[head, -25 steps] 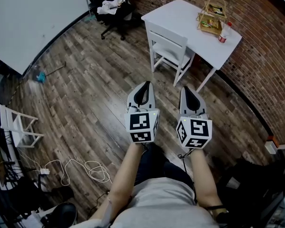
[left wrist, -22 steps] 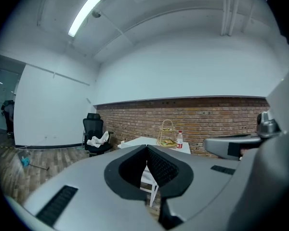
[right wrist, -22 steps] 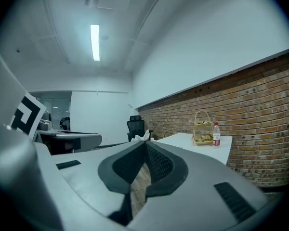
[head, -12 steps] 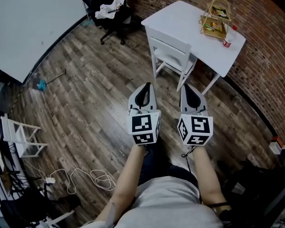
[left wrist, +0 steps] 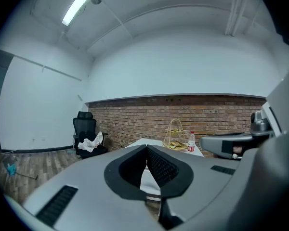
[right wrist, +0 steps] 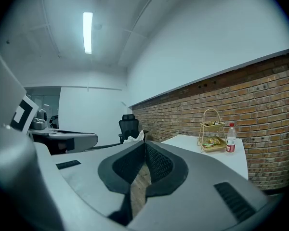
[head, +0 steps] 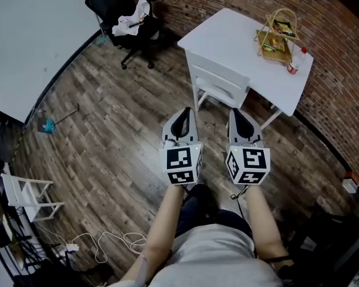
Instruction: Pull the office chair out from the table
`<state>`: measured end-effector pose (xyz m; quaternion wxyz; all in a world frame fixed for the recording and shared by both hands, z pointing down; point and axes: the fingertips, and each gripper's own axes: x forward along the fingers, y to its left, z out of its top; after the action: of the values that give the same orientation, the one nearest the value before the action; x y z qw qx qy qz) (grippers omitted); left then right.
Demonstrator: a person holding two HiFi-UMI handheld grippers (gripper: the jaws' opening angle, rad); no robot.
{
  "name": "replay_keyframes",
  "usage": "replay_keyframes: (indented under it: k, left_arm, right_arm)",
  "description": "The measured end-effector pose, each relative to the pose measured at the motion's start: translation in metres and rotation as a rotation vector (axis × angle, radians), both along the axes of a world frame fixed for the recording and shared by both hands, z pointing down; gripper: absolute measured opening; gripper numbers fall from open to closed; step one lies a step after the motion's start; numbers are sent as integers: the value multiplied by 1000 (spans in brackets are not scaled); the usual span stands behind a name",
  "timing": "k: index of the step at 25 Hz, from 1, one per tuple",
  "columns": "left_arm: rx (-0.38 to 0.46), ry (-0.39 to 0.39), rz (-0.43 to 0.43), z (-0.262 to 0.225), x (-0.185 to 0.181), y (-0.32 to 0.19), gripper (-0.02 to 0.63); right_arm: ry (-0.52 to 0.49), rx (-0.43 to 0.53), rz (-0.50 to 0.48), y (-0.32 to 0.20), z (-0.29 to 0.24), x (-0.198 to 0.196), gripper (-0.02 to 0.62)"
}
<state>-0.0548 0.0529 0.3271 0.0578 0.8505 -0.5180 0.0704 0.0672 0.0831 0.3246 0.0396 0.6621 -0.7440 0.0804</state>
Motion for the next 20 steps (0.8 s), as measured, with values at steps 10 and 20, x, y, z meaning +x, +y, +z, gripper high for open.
replay_keyframes:
  k: [10, 20]
  left_arm:
    - [-26, 1, 43, 12, -19, -79, 9]
    - [-69, 13, 64, 31, -4, -130, 9]
  right_arm:
    - [15, -25, 48, -66, 14, -16, 14]
    - [14, -59, 70, -122, 28, 2, 14]
